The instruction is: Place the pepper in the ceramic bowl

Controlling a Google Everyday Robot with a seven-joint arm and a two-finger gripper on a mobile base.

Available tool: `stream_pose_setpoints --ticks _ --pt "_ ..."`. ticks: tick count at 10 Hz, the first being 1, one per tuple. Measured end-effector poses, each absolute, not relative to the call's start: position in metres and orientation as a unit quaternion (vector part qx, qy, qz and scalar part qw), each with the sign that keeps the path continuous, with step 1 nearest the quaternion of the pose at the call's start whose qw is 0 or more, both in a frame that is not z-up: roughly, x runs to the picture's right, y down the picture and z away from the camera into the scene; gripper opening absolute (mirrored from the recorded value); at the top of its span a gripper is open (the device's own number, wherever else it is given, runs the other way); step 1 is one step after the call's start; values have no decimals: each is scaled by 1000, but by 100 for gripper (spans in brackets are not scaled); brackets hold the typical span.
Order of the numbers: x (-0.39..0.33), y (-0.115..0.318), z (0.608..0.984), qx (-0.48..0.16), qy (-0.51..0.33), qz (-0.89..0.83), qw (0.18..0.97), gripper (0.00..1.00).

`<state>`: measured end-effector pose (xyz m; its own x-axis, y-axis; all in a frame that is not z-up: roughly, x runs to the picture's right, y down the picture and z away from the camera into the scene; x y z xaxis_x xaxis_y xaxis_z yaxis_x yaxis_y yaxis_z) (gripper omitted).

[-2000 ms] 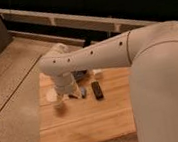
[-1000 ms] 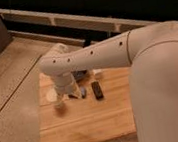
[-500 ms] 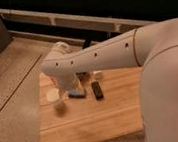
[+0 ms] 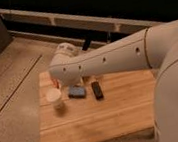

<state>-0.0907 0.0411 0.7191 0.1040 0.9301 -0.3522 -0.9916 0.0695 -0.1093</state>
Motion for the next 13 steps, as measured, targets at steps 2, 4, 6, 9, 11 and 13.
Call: stream_pose_setpoints --ticks 2,4,6,9,11,13 --pt "-92 42 719 -163 96 661 726 65" --pt "-77 44 733 -167 112 671 714 65" --pt "-49 27 768 -165 126 677 706 65" --pt "-60 -9 820 -172 112 654 728 65" --pt "-86 -30 842 -184 86 635 745 65" --pt "-125 -53 859 -200 51 601 772 65"
